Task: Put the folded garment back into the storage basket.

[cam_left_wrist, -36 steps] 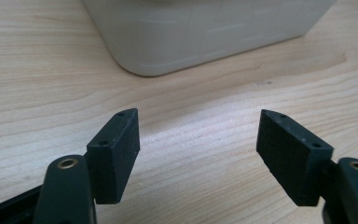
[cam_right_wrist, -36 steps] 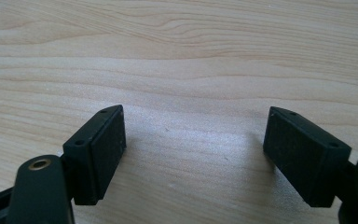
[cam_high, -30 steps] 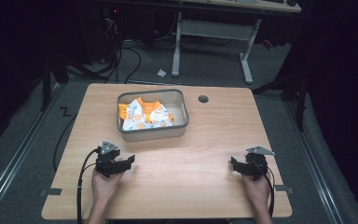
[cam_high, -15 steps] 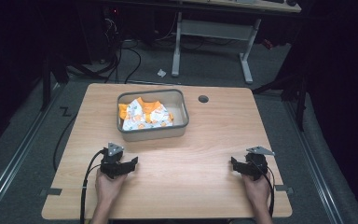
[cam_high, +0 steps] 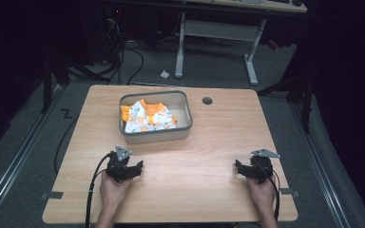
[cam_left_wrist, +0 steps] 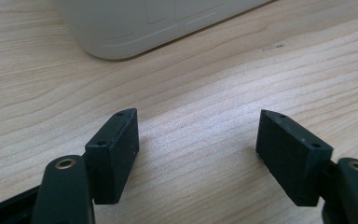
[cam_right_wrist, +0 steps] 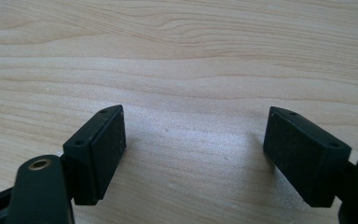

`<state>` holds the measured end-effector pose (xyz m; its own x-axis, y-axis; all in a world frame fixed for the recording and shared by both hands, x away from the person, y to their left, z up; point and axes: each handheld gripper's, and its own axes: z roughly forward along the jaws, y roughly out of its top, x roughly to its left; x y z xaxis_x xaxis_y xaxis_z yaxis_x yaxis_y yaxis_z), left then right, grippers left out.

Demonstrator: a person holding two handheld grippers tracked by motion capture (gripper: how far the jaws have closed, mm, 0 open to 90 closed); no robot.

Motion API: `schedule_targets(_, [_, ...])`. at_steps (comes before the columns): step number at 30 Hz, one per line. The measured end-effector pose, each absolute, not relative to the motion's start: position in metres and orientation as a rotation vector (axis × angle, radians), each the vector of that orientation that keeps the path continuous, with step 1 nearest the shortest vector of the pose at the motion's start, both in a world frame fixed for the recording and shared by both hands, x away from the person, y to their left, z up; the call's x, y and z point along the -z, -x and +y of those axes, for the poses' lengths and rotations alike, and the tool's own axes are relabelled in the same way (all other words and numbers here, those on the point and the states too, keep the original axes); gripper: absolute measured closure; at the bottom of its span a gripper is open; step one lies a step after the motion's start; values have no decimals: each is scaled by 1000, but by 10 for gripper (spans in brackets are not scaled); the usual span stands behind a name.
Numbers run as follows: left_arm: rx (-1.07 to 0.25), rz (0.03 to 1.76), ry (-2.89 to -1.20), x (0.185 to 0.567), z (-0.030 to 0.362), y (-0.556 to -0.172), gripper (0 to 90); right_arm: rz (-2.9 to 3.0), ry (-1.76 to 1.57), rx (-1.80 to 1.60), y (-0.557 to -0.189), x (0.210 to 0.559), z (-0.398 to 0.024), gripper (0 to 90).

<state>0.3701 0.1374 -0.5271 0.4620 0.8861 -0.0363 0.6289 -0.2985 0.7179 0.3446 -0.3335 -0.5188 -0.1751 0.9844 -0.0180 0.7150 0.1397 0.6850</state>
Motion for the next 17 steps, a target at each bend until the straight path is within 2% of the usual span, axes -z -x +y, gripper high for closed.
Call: schedule_targets(17, [-489,1267,-2032,527,138,-370,284,1952,-1625,-756,-344,519,-333,212])
